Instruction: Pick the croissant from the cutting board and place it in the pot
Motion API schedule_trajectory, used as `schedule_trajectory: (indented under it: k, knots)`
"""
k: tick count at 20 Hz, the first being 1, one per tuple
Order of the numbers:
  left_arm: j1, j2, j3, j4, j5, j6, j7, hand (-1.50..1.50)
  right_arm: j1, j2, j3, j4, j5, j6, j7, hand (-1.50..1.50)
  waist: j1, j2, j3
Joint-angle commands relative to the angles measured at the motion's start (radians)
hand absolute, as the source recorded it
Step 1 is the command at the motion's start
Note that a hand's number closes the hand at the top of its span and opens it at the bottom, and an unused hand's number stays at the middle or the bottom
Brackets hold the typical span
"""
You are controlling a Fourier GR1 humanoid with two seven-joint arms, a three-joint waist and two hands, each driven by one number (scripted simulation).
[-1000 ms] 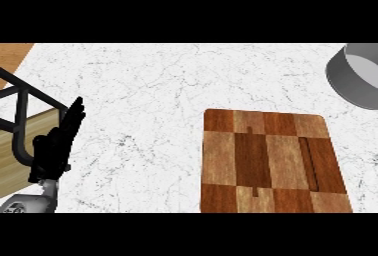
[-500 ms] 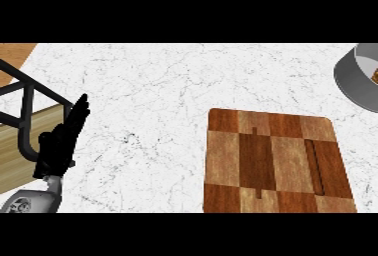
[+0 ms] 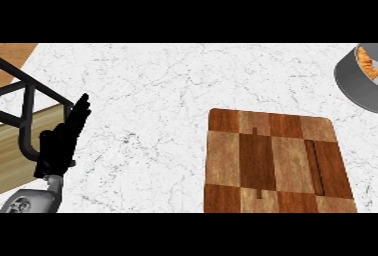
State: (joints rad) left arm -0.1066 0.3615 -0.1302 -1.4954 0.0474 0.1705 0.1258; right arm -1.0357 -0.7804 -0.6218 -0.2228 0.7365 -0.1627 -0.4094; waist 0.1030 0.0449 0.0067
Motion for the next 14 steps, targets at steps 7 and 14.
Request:
schedule_trajectory:
  k: [7, 14]
  knots:
    - [0.031, 0.063, 0.063, 0.008, 0.012, -0.013, -0.008, 0.00, -0.014, -0.080, -0.197, 0.044, -0.206, 0.157, -0.098, -1.50, -0.019, -0.010, 0.001]
    - [0.088, 0.050, 0.049, -0.018, -0.006, 0.014, -0.010, 0.00, 0.080, -0.175, -0.253, 0.081, -0.273, 0.357, -0.135, -1.50, -0.039, -0.017, 0.001]
